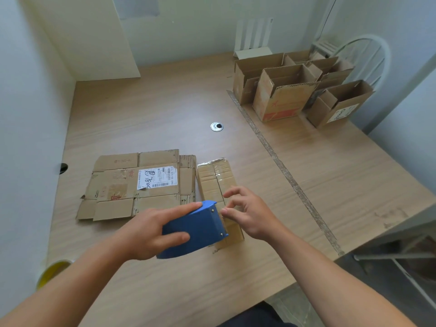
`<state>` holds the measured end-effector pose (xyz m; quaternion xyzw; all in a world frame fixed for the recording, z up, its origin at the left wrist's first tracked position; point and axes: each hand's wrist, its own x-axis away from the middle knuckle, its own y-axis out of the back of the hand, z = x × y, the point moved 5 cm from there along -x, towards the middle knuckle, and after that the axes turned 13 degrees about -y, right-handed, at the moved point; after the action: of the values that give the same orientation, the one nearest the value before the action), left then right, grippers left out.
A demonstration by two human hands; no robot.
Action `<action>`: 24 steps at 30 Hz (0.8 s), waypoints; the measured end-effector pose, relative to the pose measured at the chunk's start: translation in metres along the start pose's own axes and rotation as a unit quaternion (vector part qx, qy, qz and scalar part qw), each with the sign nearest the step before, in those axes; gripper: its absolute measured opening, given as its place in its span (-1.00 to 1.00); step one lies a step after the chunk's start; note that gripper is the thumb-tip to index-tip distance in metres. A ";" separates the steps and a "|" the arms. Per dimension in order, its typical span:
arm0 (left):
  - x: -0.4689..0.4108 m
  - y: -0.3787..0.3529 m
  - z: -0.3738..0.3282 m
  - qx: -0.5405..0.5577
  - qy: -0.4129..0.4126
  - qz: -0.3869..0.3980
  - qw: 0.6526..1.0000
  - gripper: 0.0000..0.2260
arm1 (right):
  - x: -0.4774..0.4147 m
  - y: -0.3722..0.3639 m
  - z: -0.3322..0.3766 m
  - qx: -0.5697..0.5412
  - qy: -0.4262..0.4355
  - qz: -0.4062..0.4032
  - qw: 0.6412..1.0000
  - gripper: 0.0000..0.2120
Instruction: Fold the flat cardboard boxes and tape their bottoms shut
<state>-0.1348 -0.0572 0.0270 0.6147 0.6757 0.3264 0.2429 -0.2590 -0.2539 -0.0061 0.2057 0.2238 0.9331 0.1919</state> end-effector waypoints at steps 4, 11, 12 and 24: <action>0.007 0.006 0.009 0.005 0.037 0.045 0.998 -0.45 | 0.006 0.027 -0.024 -0.072 -0.062 -0.058 0.994 -0.78; -0.001 0.016 0.013 0.063 0.099 0.069 0.991 -0.45 | 0.003 0.050 -0.063 -0.131 -0.148 -0.062 0.978 -0.76; -0.004 0.014 0.014 0.060 0.111 0.075 0.989 -0.45 | 0.000 0.047 -0.065 -0.125 -0.158 -0.060 0.978 -0.76; -0.023 0.004 0.020 0.083 0.194 0.102 0.972 -0.48 | -0.015 0.036 -0.078 -0.022 -0.200 -0.058 0.978 -0.69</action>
<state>-0.1150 -0.0767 0.0146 0.6231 0.6684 0.4056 0.0209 -0.2925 -0.3163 -0.0561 0.3703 0.1724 0.8652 0.2909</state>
